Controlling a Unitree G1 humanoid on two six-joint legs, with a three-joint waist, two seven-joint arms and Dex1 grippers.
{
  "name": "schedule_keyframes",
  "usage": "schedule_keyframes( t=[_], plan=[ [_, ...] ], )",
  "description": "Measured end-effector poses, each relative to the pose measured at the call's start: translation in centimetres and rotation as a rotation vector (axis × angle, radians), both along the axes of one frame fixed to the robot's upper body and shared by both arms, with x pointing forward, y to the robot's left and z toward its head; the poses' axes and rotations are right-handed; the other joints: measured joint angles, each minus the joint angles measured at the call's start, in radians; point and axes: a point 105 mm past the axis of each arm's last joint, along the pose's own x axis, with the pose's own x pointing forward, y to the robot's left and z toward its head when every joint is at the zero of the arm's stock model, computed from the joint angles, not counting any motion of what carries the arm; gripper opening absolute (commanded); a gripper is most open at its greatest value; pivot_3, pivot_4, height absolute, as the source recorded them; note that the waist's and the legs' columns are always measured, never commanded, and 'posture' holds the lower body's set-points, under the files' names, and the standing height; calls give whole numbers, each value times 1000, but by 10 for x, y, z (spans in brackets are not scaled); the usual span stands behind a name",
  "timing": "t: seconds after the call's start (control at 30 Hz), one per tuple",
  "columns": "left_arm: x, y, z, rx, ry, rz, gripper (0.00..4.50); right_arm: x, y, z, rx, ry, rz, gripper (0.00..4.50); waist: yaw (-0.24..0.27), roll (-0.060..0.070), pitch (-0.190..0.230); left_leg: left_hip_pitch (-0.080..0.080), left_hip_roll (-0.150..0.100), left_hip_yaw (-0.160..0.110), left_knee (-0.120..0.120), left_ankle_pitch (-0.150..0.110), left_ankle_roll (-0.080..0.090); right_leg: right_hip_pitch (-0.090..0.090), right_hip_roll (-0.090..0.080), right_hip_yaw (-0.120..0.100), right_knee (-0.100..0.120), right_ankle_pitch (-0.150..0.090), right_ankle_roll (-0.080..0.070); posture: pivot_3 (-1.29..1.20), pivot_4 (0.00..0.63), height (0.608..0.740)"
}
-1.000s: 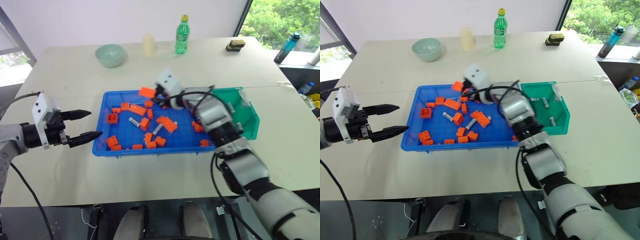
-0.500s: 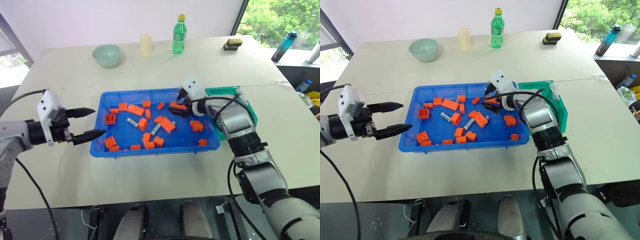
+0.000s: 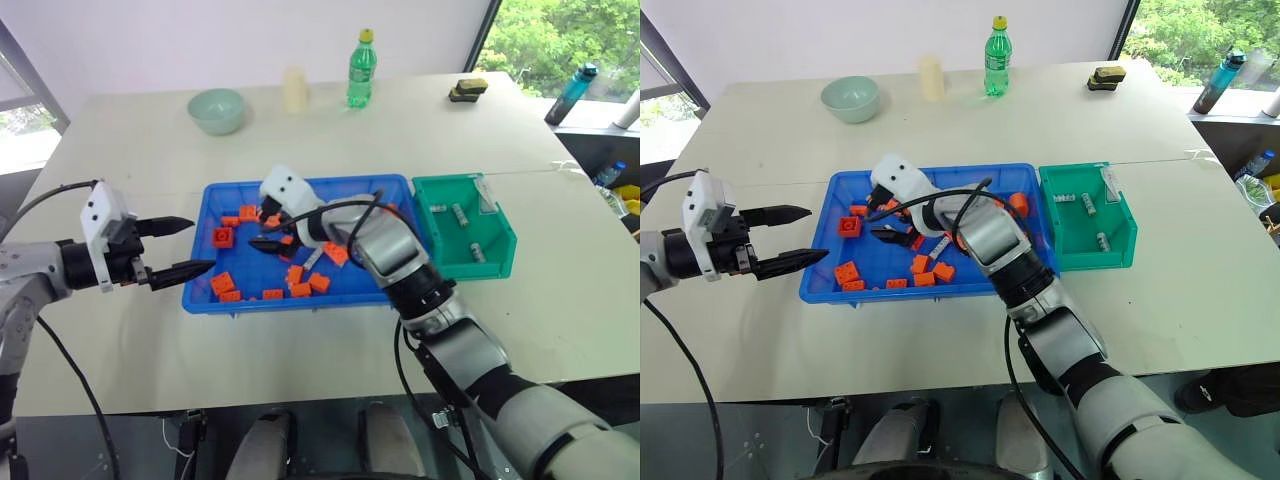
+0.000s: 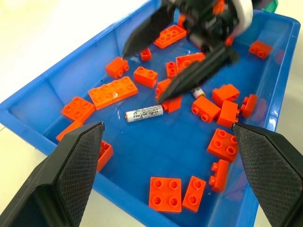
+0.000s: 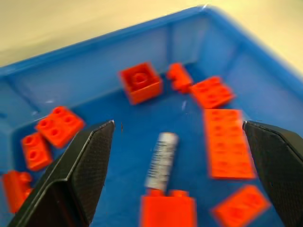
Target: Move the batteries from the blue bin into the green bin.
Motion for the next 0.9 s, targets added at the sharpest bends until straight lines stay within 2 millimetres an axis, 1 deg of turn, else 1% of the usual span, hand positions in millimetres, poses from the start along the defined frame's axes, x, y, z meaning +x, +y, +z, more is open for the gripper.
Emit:
schedule_keyframes(
  t=[0.07,0.17,0.37,0.53,0.67,0.77,0.9],
  plan=[
    [-1,0,-1,2,2,2,4500,-1,3,-3,-5,14,2,4457,0,0,0,0,0,0,0,0,0,0,0,0,0,0,0,0,150,727],
    [-1,-2,0,5,-3,-1,4500,-4,8,-13,-27,44,9,4457,0,0,0,0,0,0,0,0,0,0,0,0,0,0,0,0,150,727],
    [-1,-1,-3,1,0,11,4500,-4,9,-24,-57,74,7,4457,-1,0,0,0,0,0,0,0,0,0,0,0,0,0,0,0,150,727],
    [-1,-1,-3,1,-1,13,4500,-6,16,-38,-84,97,19,4457,-3,0,0,0,0,0,0,0,0,-1,0,0,0,0,0,0,150,727],
    [-1,-1,-3,1,-2,13,4500,-4,19,-42,-99,76,31,4457,-3,0,0,0,0,0,0,0,0,0,0,0,0,0,0,0,150,727],
    [-1,-1,-3,1,-3,13,4500,-2,19,-52,-120,90,27,4457,-2,0,0,0,0,0,0,0,0,0,0,0,0,0,0,0,150,727],
    [-1,-2,-2,3,-12,12,4500,5,20,-52,-140,58,35,4457,-3,0,0,0,0,-1,0,0,0,0,0,0,0,0,0,0,150,727]
  ],
)
